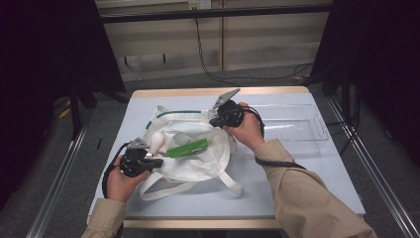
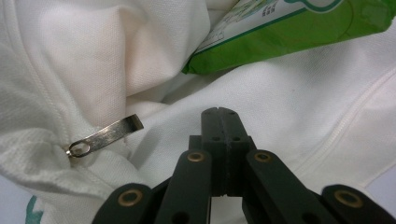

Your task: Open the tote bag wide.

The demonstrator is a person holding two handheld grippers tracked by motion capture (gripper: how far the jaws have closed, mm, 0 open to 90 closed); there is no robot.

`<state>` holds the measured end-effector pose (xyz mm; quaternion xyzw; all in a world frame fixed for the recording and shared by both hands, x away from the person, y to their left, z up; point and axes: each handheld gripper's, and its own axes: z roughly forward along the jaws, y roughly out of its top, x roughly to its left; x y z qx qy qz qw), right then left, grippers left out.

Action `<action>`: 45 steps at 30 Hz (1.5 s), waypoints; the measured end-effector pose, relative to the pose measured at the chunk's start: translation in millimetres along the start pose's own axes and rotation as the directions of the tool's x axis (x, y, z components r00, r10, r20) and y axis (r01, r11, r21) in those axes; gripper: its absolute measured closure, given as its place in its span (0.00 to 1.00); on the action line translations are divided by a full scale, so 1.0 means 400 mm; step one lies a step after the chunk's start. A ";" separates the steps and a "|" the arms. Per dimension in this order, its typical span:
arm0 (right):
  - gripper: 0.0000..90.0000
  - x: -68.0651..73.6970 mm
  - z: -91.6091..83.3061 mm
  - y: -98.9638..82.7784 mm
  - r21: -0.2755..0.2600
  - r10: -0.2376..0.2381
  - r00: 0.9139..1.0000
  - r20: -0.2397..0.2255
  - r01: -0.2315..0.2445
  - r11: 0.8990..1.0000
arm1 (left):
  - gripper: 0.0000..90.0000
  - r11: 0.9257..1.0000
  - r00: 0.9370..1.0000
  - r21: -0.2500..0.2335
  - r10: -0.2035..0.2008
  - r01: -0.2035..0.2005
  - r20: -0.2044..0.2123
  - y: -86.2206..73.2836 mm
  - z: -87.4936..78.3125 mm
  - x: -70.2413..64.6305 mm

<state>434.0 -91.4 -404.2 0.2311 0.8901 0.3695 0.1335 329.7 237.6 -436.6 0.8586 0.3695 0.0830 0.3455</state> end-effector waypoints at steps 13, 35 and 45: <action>1.00 -0.023 0.031 -0.007 0.028 0.025 1.000 0.013 -0.025 0.999 | 1.00 1.000 1.000 -0.012 -0.010 0.010 0.013 -0.007 -0.003 0.007; 1.00 -0.047 0.073 -0.019 0.070 0.064 0.998 0.018 -0.065 0.995 | 1.00 1.000 1.000 0.004 -0.008 0.008 0.011 -0.027 0.007 0.005; 1.00 -0.054 0.078 -0.022 0.089 0.074 0.997 0.019 -0.076 0.993 | 1.00 1.000 1.000 0.001 -0.009 0.009 0.020 -0.032 0.007 0.007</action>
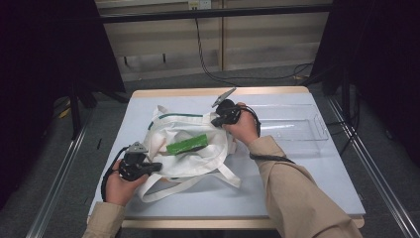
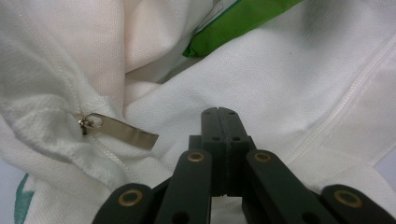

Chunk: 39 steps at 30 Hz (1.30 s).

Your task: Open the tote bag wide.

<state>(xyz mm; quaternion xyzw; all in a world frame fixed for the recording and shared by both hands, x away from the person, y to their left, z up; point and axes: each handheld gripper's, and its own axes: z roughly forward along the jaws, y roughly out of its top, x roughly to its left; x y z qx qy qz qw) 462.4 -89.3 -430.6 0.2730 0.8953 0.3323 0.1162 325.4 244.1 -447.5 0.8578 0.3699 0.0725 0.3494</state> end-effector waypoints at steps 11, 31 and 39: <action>1.00 -0.007 0.015 0.006 0.057 -0.001 1.000 0.013 0.000 0.998 | 1.00 1.000 1.000 0.013 0.000 0.000 -0.003 0.001 0.005 0.000; 1.00 -0.021 0.018 -0.008 0.057 0.005 1.000 0.002 -0.006 0.998 | 1.00 0.998 1.000 0.058 -0.007 0.008 -0.004 -0.021 0.021 -0.001; 0.95 -0.004 -0.012 0.001 0.022 -0.022 1.000 0.006 0.022 1.000 | 0.92 0.999 0.998 -0.027 -0.043 0.044 0.042 -0.001 0.006 0.005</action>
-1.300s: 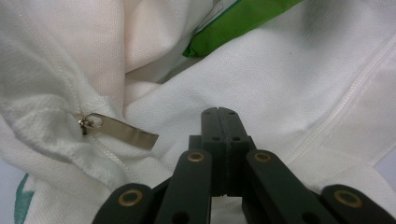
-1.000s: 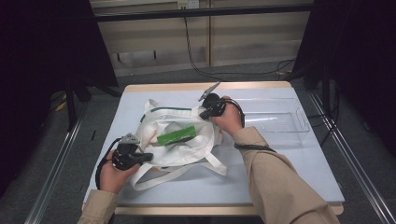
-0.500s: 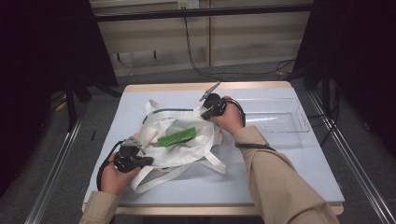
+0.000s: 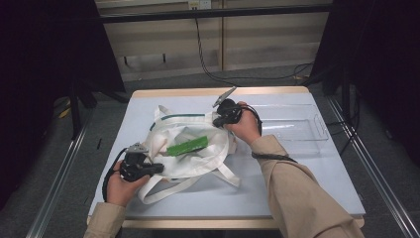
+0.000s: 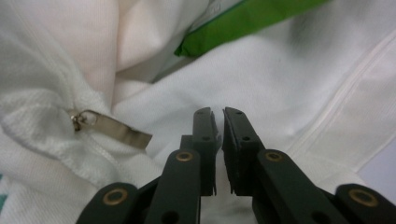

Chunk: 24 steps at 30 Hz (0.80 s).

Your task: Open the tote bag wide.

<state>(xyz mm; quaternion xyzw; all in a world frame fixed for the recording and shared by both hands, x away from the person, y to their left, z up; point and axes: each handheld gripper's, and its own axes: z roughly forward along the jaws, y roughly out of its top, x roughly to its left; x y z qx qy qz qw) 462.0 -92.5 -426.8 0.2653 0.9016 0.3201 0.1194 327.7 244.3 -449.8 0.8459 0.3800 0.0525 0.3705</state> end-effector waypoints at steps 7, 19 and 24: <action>0.86 0.021 -0.034 0.007 -0.027 -0.028 1.000 0.003 0.028 0.999 | 0.83 0.999 0.999 -0.002 0.034 -0.034 -0.018 0.021 -0.005 0.001; 0.73 0.087 -0.102 0.007 -0.073 -0.101 0.994 -0.047 0.097 0.993 | 0.72 0.999 0.999 -0.021 0.046 -0.046 -0.026 0.048 -0.010 0.003; 0.68 0.114 -0.118 -0.001 -0.081 -0.121 0.991 -0.063 0.115 0.990 | 0.67 0.999 0.999 -0.011 0.040 -0.041 -0.022 0.051 -0.004 0.005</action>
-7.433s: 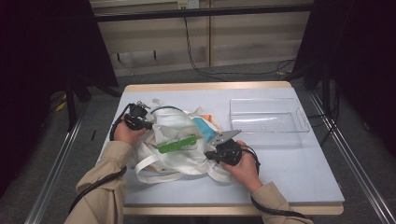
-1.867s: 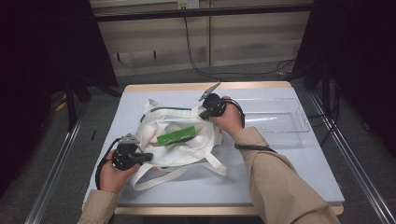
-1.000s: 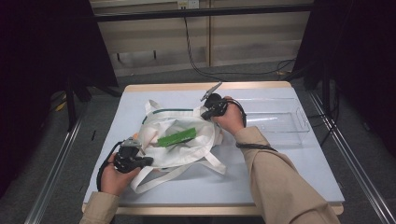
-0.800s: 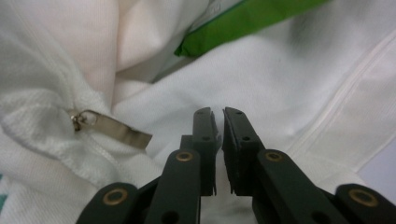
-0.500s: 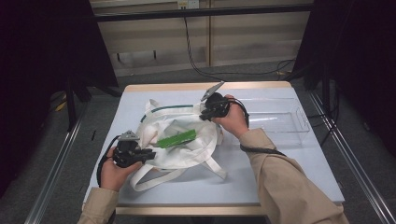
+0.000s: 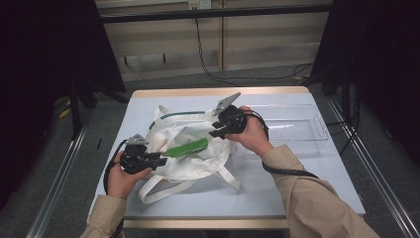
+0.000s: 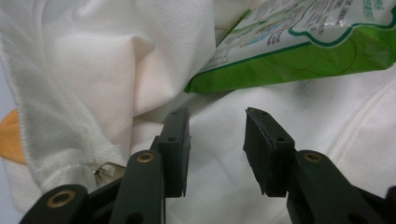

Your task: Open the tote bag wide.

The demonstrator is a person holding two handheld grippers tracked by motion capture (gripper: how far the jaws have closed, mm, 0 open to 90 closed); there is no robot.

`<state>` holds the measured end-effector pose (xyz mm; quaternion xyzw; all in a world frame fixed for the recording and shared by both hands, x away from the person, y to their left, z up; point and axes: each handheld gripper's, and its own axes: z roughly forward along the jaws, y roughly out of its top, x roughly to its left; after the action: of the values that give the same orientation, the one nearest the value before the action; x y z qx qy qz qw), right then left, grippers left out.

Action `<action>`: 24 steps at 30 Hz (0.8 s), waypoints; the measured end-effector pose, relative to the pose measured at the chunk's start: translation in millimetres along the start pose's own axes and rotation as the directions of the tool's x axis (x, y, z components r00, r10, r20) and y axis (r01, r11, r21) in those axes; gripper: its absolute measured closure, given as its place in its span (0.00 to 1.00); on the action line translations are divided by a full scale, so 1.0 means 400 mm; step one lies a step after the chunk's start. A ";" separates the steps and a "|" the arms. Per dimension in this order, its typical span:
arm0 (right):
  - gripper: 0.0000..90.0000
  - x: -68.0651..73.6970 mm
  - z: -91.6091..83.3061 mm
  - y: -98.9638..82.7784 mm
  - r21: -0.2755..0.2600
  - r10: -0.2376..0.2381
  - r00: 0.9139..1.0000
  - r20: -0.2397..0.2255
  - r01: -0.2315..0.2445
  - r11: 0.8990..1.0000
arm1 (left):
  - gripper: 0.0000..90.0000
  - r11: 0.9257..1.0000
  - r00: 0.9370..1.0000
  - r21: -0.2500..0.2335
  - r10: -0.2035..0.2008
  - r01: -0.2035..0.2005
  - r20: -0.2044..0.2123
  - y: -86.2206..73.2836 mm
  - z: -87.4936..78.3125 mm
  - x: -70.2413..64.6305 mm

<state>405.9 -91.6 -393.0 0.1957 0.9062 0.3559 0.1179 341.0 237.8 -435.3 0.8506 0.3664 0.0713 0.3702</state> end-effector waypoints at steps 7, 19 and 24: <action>0.63 0.022 -0.023 -0.008 -0.009 -0.009 1.000 -0.012 0.009 1.000 | 0.58 1.000 1.000 -0.004 -0.012 0.012 -0.009 0.005 0.005 -0.002; 0.51 0.058 -0.034 -0.013 0.013 -0.045 0.998 -0.054 0.046 0.999 | 0.46 1.000 1.000 0.007 -0.016 0.016 -0.007 0.008 0.012 0.000; 0.47 0.074 -0.029 -0.010 0.012 -0.067 0.995 -0.070 0.068 0.998 | 0.40 0.999 0.999 -0.004 -0.032 0.032 -0.001 0.008 0.014 0.001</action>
<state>374.3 -88.3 -389.8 0.1535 0.9184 0.3516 0.0970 345.4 233.4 -437.0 0.8438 0.3802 0.0667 0.3728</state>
